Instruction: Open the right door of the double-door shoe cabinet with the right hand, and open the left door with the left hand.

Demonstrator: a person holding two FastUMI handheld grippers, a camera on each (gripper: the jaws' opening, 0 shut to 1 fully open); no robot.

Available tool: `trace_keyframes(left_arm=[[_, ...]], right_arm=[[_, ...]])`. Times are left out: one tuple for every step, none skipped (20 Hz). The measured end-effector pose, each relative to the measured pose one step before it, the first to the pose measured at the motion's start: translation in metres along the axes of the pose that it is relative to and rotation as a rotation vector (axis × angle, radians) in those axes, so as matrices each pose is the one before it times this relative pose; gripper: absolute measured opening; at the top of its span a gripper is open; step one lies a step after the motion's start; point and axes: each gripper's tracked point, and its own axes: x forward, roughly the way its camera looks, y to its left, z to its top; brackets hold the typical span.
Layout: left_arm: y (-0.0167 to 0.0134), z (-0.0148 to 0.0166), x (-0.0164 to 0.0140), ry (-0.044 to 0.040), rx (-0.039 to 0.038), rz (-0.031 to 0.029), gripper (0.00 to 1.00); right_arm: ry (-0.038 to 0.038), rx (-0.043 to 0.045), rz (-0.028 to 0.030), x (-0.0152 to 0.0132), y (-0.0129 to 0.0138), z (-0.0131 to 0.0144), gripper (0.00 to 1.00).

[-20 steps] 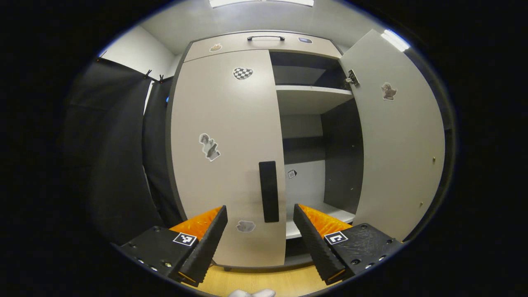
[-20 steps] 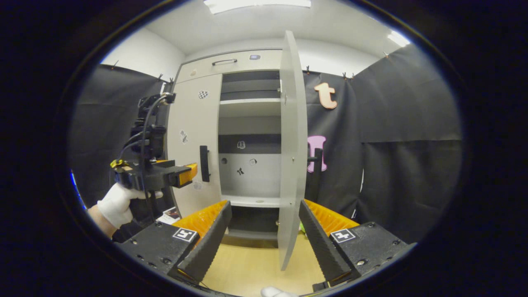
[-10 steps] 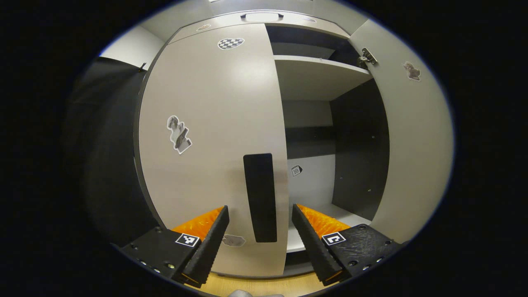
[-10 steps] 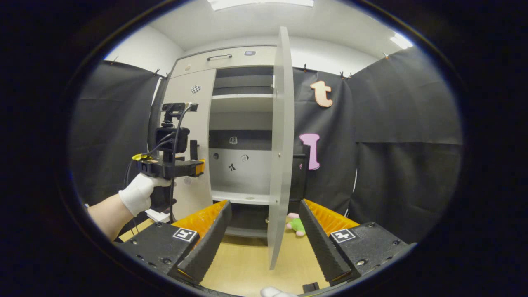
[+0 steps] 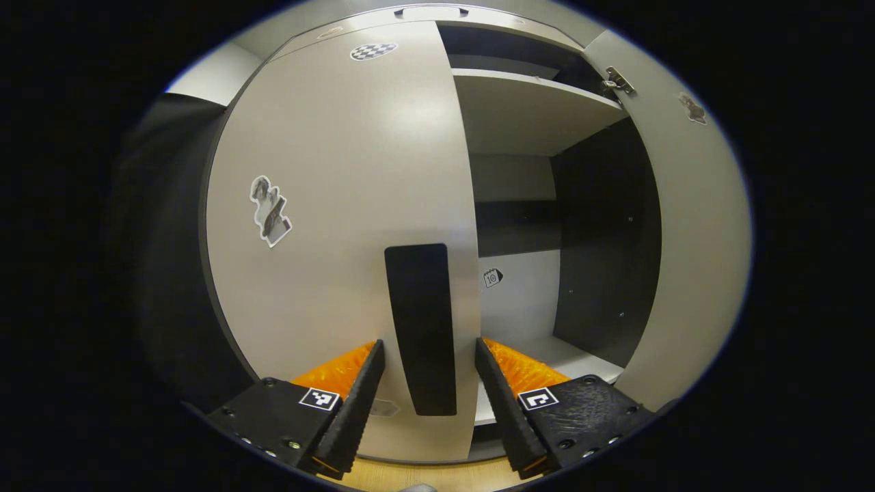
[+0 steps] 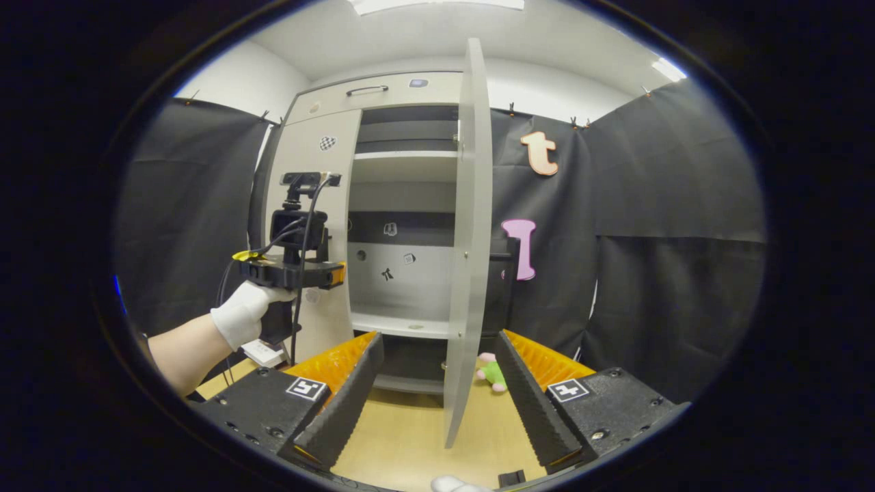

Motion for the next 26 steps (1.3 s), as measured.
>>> trace_keyframes(left_arm=[[0.00417, -0.00013, 0.00352, -0.00117, 0.01238, 0.01113, 0.70], [-0.00118, 0.00172, -0.00542, -0.00565, -0.00931, -0.00964, 0.57], [-0.00016, -0.00240, 0.00405, 0.00820, -0.00242, -0.00526, 0.43], [-0.00018, 0.00055, -0.00272, 0.00152, -0.00797, -0.00216, 0.31], [-0.00082, -0.00093, 0.00114, 0.00501, -0.01126, -0.00163, 0.27], [-0.00108, -0.00106, -0.00007, 0.00367, -0.00234, -0.00313, 0.31], [0.00065, -0.00030, -0.00376, 0.00343, -0.00136, 0.00422, 0.19], [0.00070, 0.00120, 0.00300, -0.00196, 0.00046, 0.00227, 0.14], [-0.00026, 0.00014, -0.00065, -0.00033, -0.00317, -0.00105, 0.10], [-0.00019, -0.00152, -0.00353, 0.00394, -0.00059, -0.00309, 0.06], [-0.00020, 0.00075, 0.00097, -0.00276, 0.00073, -0.00406, 0.03], [0.00036, -0.00130, 0.00147, 0.00667, 0.00164, -0.00520, 0.03], [-0.00142, -0.00013, -0.00106, 0.00442, -0.00430, -0.00597, 0.03], [-0.00090, -0.00008, -0.00278, 0.00284, -0.00574, -0.00795, 0.03], [-0.00066, -0.00078, -0.00226, 0.00243, -0.00337, -0.00699, 0.04], [-0.00045, 0.00032, -0.00312, 0.00120, 0.00179, -0.00461, 0.03], [-0.00028, -0.00013, -0.00269, 0.00114, 0.01284, -0.00446, 0.03], [0.00229, -0.00042, -0.00194, -0.00790, 0.00649, -0.00066, 0.03], [0.00173, -0.00145, -0.00308, 0.00007, 0.00217, -0.00293, 0.03], [0.00115, -0.00060, -0.00349, -0.00485, -0.00503, -0.00348, 0.03], [0.00112, -0.00069, -0.00174, -0.00234, -0.00579, -0.00175, 0.03], [0.00054, -0.00050, -0.00264, -0.00013, -0.00226, -0.00079, 0.03], [0.00083, -0.00059, -0.00206, -0.00022, 0.00217, -0.00172, 0.03], [0.00090, -0.00013, -0.00173, -0.00278, 0.00112, -0.00074, 0.03], [0.00170, -0.00088, -0.00141, -0.00082, -0.00231, -0.00082, 0.03], [0.00134, -0.00054, -0.00188, 0.00213, -0.00017, -0.00317, 0.03]], right_arm=[[0.00185, 0.00356, 0.00226, -0.00017, 0.00003, -0.00070, 1.00], [0.00125, 0.00323, 0.00291, 0.00086, 0.00013, -0.00027, 1.00], [0.00080, 0.00254, 0.00210, 0.00033, 0.00000, 0.00049, 1.00], [0.00073, 0.00221, 0.00333, -0.00062, -0.00043, -0.00029, 1.00], [0.00030, 0.00005, 0.00447, -0.00034, 0.00108, 0.00066, 1.00], [-0.00029, -0.00094, 0.00314, -0.00109, -0.00005, -0.00036, 1.00], [-0.00255, -0.00087, 0.00371, -0.00148, 0.00123, 0.00074, 1.00], [-0.00173, -0.00077, 0.00348, -0.00140, 0.00014, 0.00036, 1.00], [-0.00423, -0.00063, 0.00234, -0.00190, 0.00014, 0.00121, 1.00], [-0.00268, -0.00090, 0.00099, -0.00268, -0.00088, 0.00059, 1.00], [-0.00319, 0.00108, 0.00104, -0.00158, -0.00004, 0.00057, 1.00], [-0.00286, 0.00166, 0.00090, -0.00247, -0.00103, 0.00074, 1.00], [-0.00038, 0.00140, -0.00036, -0.00109, -0.00079, 0.00021, 1.00], [0.00121, 0.00252, 0.00254, -0.00070, 0.00002, -0.00116, 1.00], [0.00120, 0.00297, 0.00286, -0.00102, 0.00064, -0.00044, 1.00], [0.00145, 0.00149, 0.00497, -0.00046, 0.00094, -0.00084, 1.00], [-0.00060, -0.00040, 0.00478, -0.00097, 0.00214, 0.00017, 1.00], [0.00101, -0.00202, 0.00507, -0.00160, 0.00286, -0.00115, 1.00], [0.00014, -0.00122, 0.00610, -0.00156, 0.00282, -0.00043, 1.00], [-0.00192, 0.00030, 0.00681, -0.00167, 0.00390, 0.00044, 1.00], [-0.00195, -0.00201, 0.00548, -0.00166, 0.00350, 0.00025, 1.00], [-0.00148, -0.00301, 0.00312, -0.00124, 0.00198, -0.00050, 1.00], [-0.00318, -0.00271, 0.00445, -0.00090, 0.00283, 0.00037, 1.00], [0.00098, -0.00078, 0.00331, -0.00044, 0.00157, -0.00023, 1.00], [-0.00005, 0.00094, 0.00540, -0.00032, 0.00283, -0.00038, 1.00], [0.00066, 0.00027, 0.00225, 0.00165, -0.00093, -0.00015, 1.00]])
